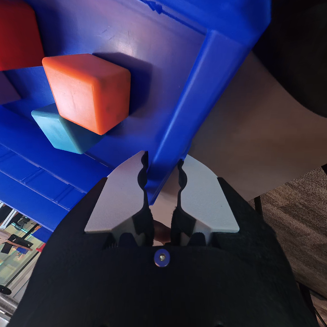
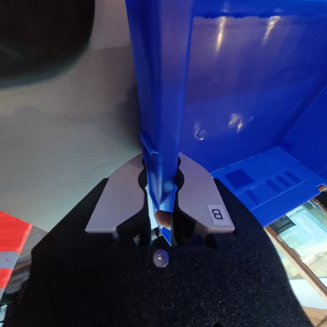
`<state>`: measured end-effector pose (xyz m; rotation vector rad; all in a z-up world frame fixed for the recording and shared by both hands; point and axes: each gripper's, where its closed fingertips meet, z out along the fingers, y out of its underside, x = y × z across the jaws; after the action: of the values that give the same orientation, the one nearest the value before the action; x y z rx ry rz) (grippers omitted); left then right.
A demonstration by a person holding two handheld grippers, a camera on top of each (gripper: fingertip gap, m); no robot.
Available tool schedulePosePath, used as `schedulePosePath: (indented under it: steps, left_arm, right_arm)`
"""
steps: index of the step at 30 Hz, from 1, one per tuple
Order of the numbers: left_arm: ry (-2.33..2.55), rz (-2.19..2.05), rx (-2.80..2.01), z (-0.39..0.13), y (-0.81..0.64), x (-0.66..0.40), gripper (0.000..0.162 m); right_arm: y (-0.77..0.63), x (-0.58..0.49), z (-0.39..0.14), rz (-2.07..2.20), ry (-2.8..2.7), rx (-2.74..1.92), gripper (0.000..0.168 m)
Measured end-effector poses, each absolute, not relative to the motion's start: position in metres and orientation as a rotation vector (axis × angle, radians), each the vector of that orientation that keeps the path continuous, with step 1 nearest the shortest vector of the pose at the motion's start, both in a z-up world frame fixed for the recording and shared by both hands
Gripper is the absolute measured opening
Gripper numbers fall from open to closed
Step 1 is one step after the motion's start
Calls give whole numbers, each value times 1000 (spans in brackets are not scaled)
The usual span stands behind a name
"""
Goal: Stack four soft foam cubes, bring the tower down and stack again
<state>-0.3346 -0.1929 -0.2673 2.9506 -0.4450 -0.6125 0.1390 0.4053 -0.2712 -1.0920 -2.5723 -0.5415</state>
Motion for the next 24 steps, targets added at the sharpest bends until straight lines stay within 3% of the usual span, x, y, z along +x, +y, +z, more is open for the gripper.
schedulePosePath:
  steps: [13, 18, 21, 24]
  left_arm:
    - [-363, -602, 2936, -267, -196, -331, 32]
    - [-512, -661, 2991, -267, -194, -336, 32]
    - [-499, -678, 3017, -267, -193, -336, 34]
    - [-350, -570, 3239, -263, -181, -321, 51]
  right_arm:
    - [411, 142, -271, -544, -2542, -1043, 29]
    - [408, 143, -271, -455, -2452, -1245, 32]
    - [397, 137, -264, -292, -2383, -1338, 53]
    - [381, 129, -246, -55, -2259, -1497, 73]
